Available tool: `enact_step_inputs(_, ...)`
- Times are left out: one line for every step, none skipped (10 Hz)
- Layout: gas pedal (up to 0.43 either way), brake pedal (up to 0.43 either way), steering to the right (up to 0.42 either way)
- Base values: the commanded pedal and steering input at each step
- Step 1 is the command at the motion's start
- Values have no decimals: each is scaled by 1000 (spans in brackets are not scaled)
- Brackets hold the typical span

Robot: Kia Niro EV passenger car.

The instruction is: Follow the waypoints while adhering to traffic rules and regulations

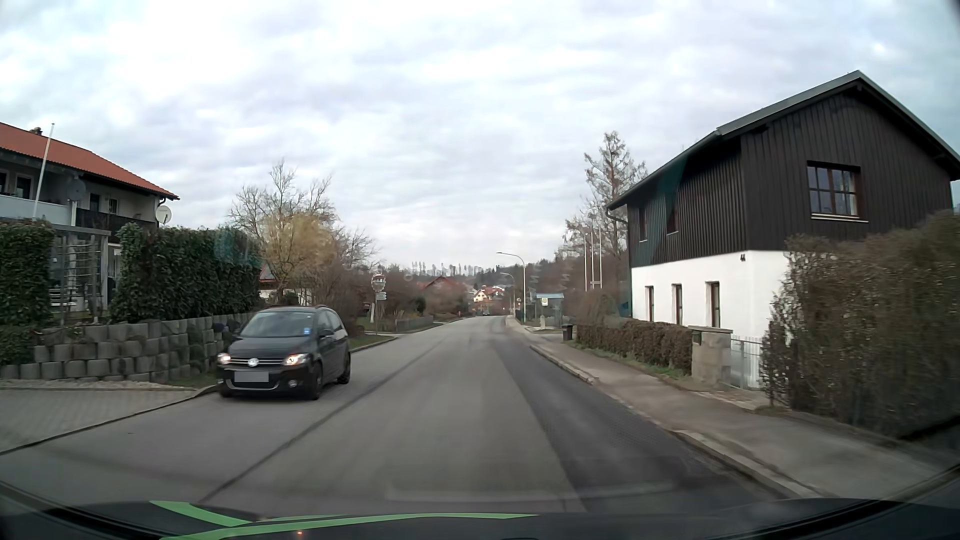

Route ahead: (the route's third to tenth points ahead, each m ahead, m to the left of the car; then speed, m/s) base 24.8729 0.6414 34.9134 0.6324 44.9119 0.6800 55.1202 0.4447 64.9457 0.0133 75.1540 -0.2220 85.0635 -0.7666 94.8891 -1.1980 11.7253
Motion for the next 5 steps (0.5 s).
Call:
enact_step_inputs(39,0,1)
enact_step_inputs(47,0,1)
enact_step_inputs(59,0,1)
enact_step_inputs(59,0,1)
enact_step_inputs(67,0,1)
